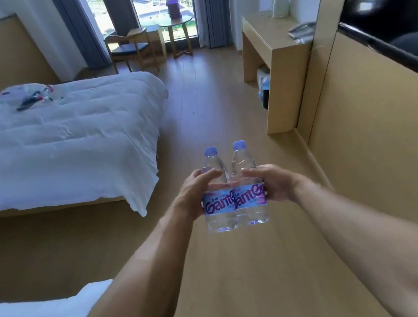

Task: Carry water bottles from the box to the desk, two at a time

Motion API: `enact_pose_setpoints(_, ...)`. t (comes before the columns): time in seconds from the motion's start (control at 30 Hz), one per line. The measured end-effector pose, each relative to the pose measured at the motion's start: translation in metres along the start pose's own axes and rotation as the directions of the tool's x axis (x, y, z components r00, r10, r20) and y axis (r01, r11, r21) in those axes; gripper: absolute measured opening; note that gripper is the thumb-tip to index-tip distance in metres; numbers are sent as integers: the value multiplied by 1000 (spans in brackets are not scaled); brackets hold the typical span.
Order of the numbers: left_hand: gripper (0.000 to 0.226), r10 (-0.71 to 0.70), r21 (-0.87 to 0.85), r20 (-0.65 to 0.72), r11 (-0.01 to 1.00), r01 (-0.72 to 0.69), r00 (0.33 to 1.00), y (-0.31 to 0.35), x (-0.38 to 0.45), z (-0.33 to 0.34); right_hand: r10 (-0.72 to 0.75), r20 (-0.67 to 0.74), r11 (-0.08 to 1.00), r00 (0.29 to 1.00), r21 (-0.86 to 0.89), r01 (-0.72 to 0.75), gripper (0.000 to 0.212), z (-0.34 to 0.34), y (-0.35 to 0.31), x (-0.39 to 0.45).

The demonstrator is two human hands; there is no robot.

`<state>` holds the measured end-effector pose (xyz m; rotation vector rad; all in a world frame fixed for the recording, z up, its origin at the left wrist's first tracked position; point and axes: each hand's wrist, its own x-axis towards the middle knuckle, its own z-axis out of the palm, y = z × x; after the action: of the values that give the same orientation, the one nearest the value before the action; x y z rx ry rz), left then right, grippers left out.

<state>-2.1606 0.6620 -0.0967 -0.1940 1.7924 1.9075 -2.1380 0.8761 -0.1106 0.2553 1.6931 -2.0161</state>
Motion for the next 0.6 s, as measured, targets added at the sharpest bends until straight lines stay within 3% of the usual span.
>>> enact_pose_setpoints(0.3, 52, -7, 4, -76, 1000, 7, 997, 59, 145, -24, 16, 23, 998, 1000, -66, -14, 71, -46, -73, 139)
enact_pose_setpoints(0.6, 50, -19, 28, 30, 999, 18, 999, 135, 332, -57, 28, -92, 998, 995, -54, -33, 70, -91, -155, 295)
